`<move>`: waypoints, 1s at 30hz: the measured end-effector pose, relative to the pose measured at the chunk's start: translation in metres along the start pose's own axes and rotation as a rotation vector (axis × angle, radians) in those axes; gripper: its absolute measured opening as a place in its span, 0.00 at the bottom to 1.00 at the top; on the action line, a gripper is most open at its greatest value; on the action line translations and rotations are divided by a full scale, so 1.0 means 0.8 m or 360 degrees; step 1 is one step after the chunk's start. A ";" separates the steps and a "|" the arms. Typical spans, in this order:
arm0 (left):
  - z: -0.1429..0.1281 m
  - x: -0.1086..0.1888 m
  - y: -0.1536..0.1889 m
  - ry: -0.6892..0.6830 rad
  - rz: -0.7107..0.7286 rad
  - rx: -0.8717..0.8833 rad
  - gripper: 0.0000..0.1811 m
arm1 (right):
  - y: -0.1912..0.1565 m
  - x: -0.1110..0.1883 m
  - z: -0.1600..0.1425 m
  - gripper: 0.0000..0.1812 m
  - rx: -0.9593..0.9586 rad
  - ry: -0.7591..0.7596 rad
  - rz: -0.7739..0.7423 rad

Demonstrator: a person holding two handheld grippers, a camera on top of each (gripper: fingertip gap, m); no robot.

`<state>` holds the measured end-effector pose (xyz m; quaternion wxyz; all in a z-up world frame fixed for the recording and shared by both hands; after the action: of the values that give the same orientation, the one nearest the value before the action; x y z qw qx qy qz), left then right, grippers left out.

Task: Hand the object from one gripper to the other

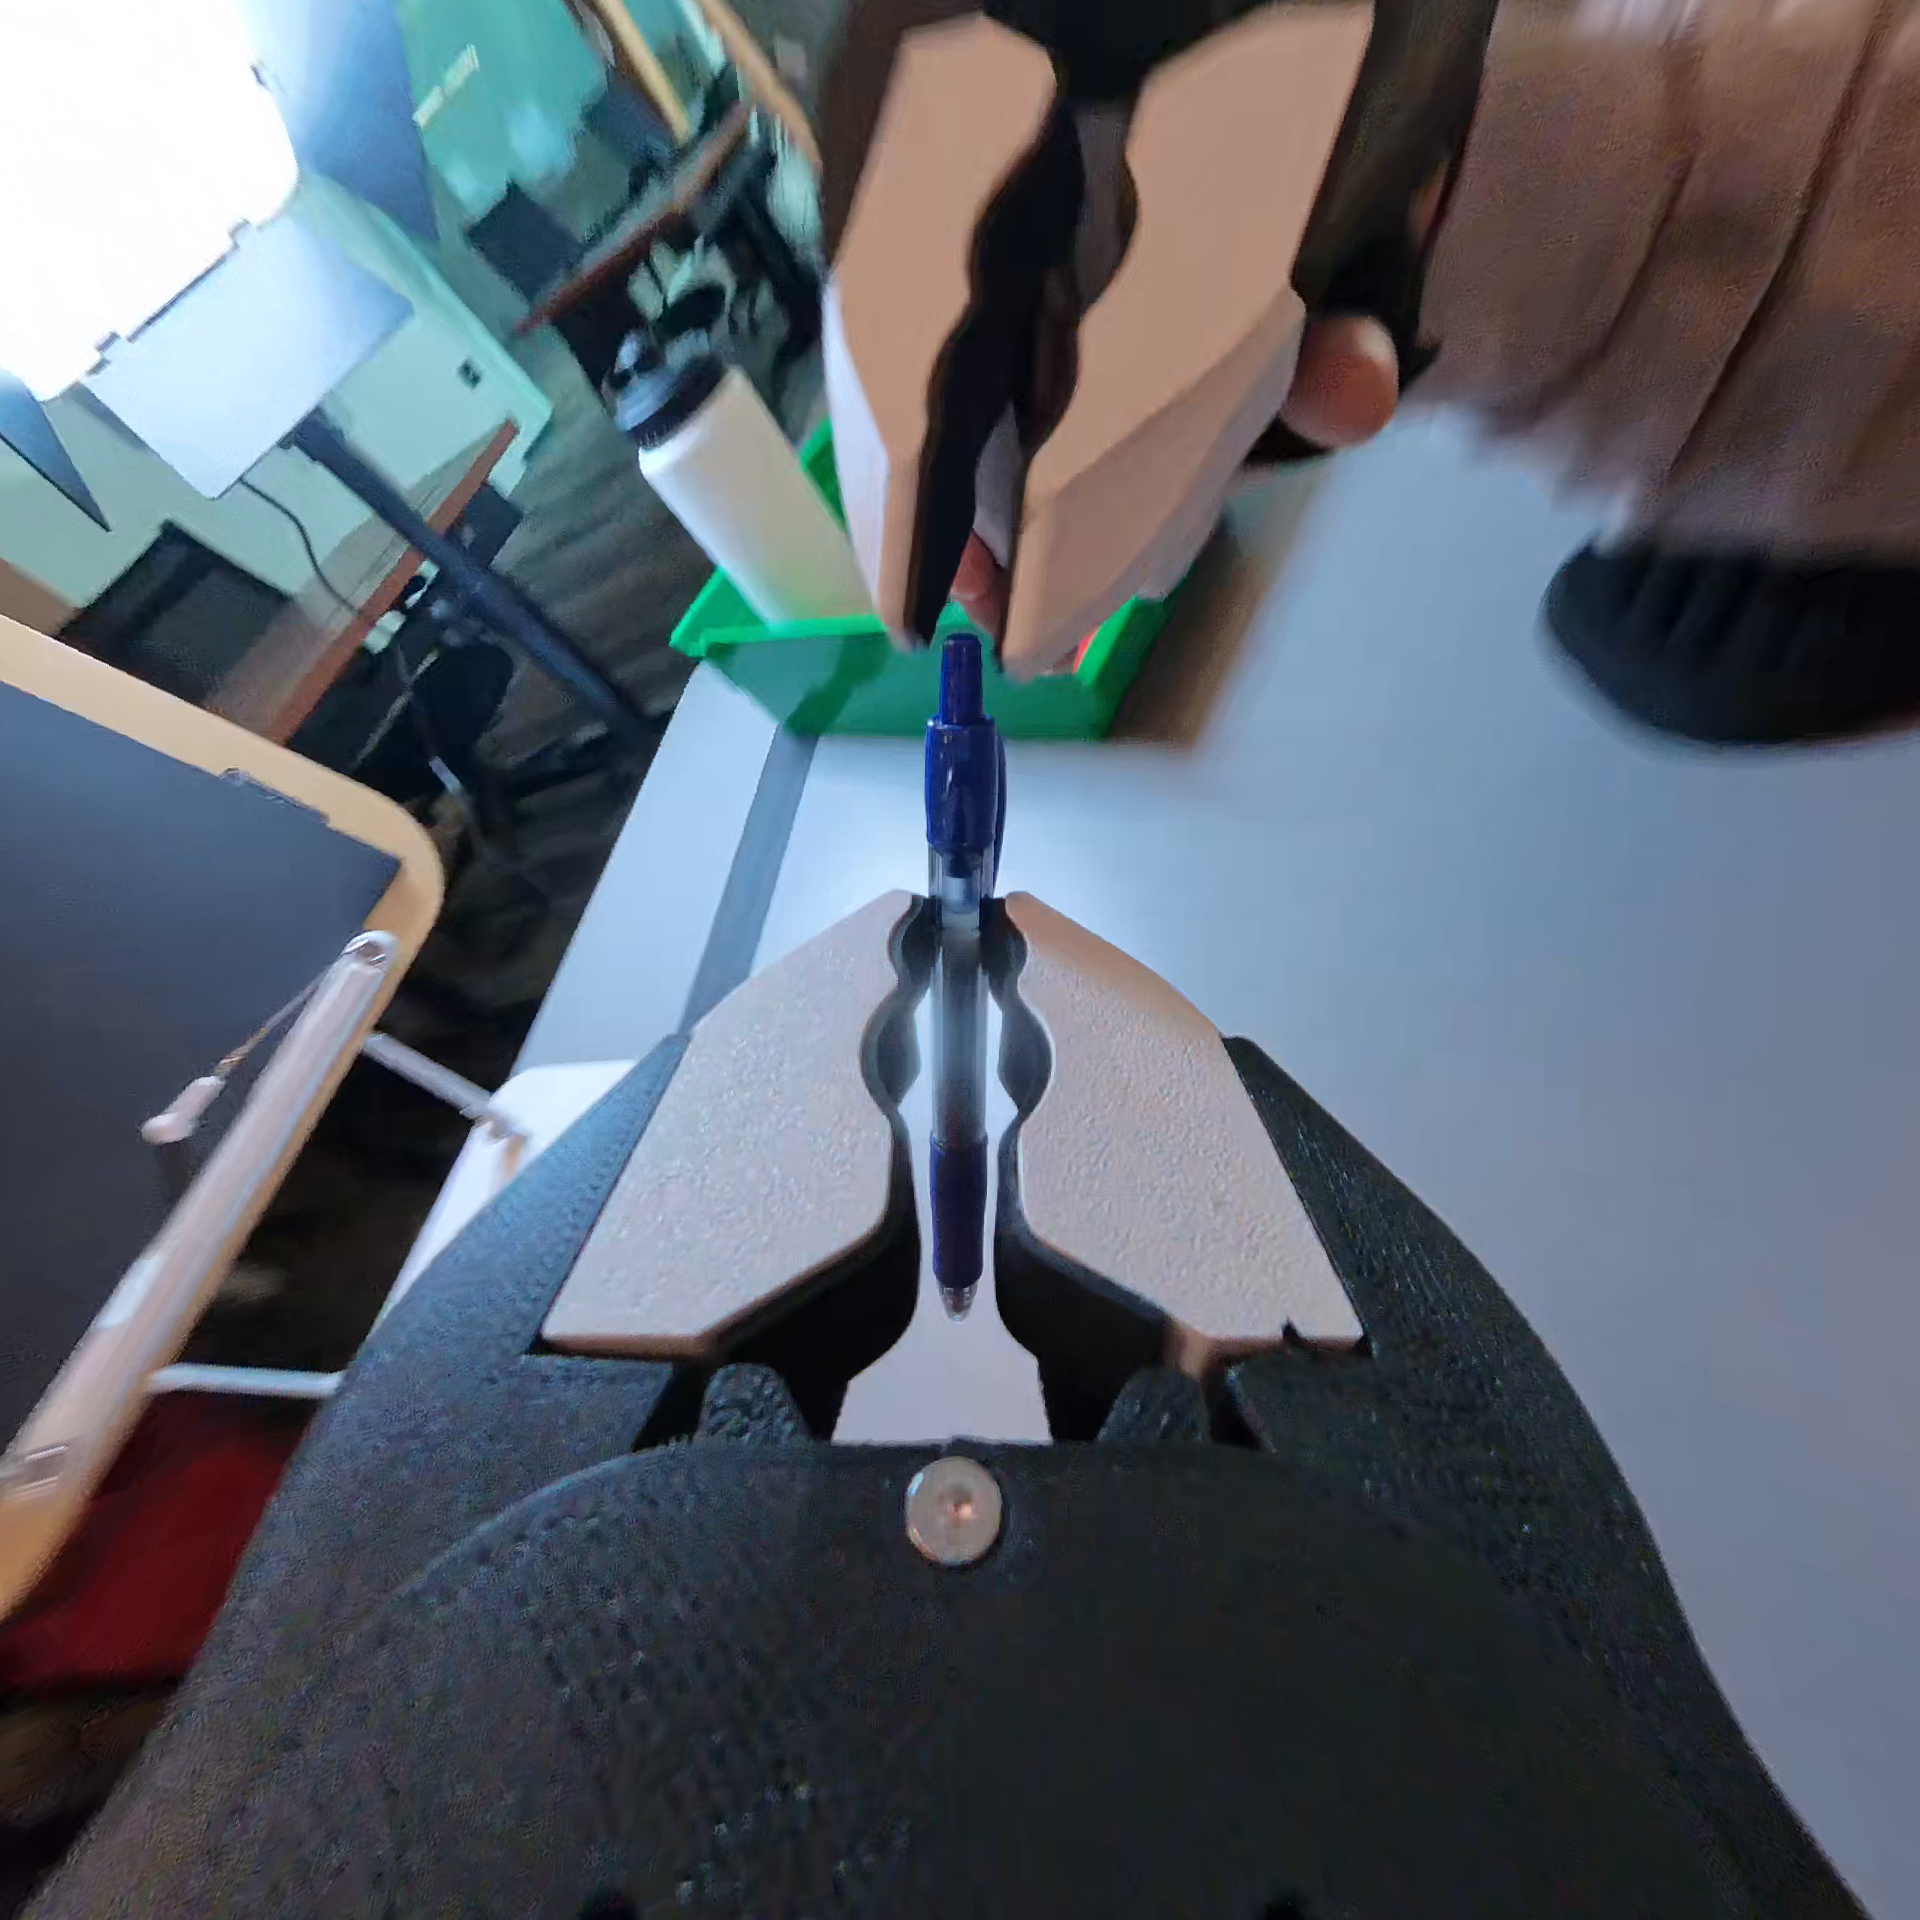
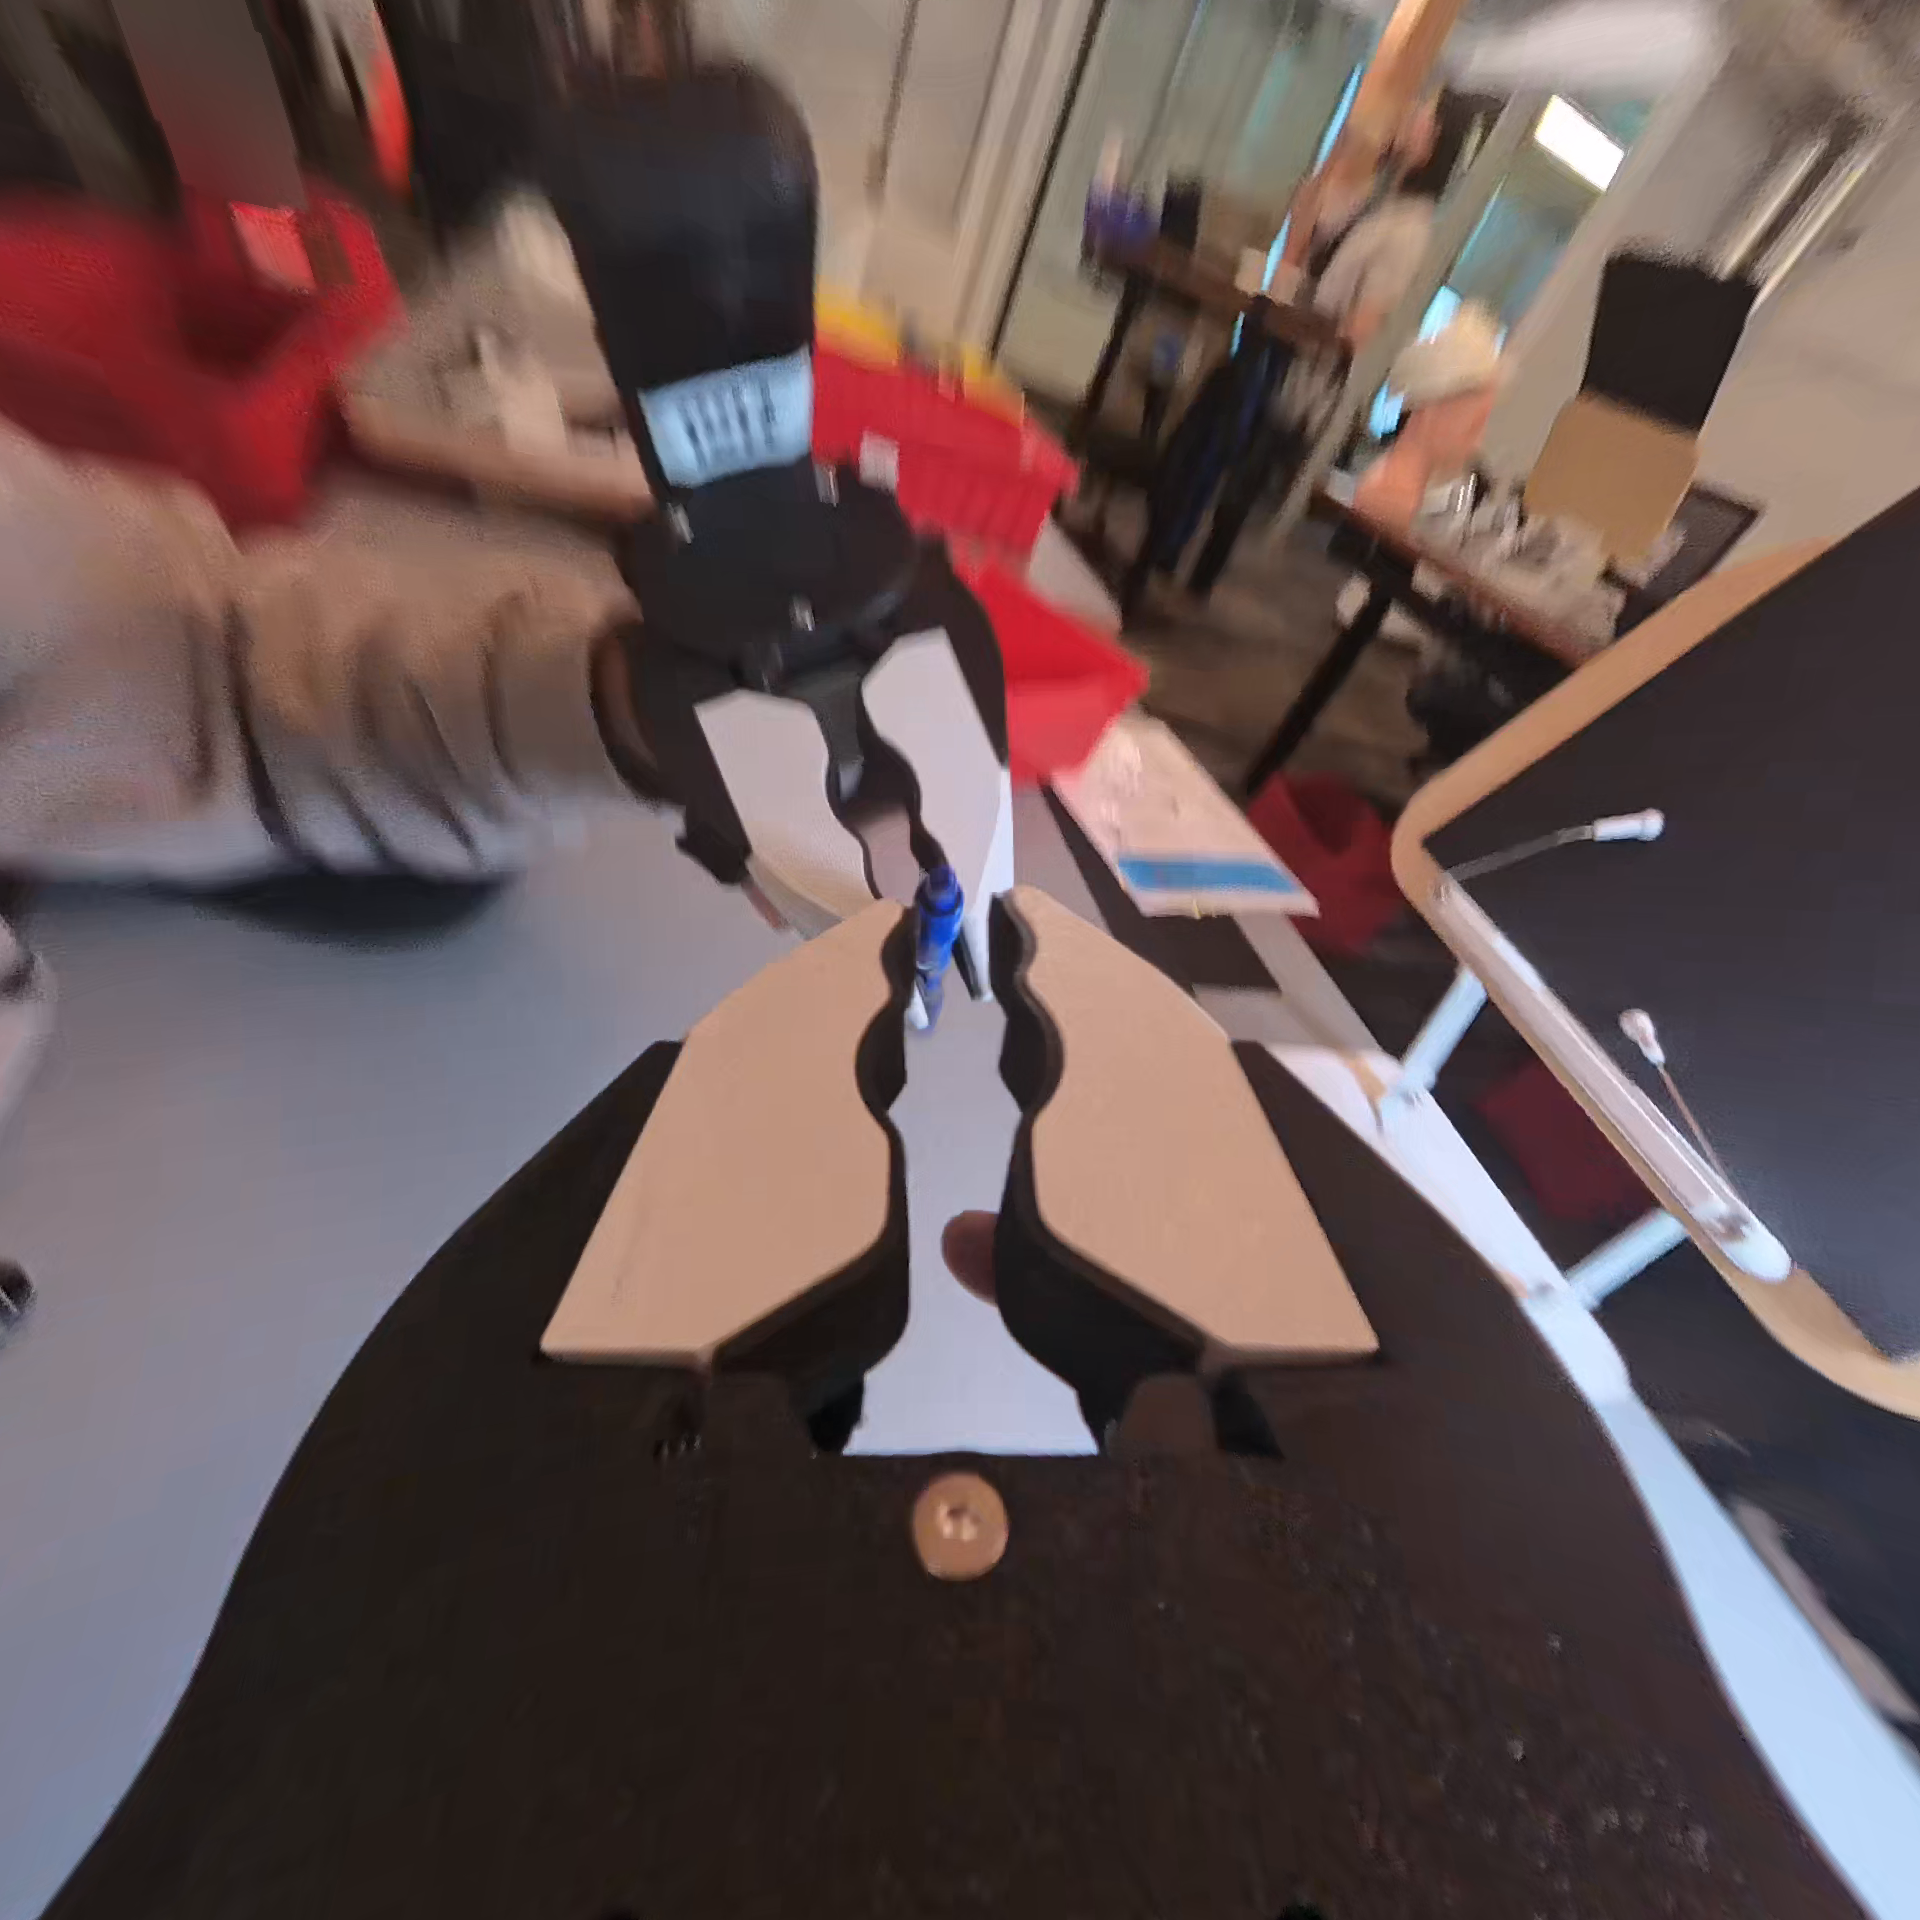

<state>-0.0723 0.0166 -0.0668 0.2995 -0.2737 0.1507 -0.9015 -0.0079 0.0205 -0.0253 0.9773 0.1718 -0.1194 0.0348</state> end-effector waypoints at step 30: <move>0.011 0.064 -0.036 0.0303 -0.0063 0.0224 0.23 | 0.006 0.028 -0.016 0.06 0.0163 -0.0231 0.0002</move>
<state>-0.1147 0.0060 -0.0265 0.2844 -0.1682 0.1094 -0.9375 0.0159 0.0301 -0.0300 0.9559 0.2234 -0.1882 0.0288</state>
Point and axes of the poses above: each gripper's, where its closed fingertips meet, x back along the fingers, z out of its top, y = z × x across the jaws, the point moved 3 cm from there along x, back along the fingers, and after that the axes turned 6 degrees about -y, right-handed, at the moved point
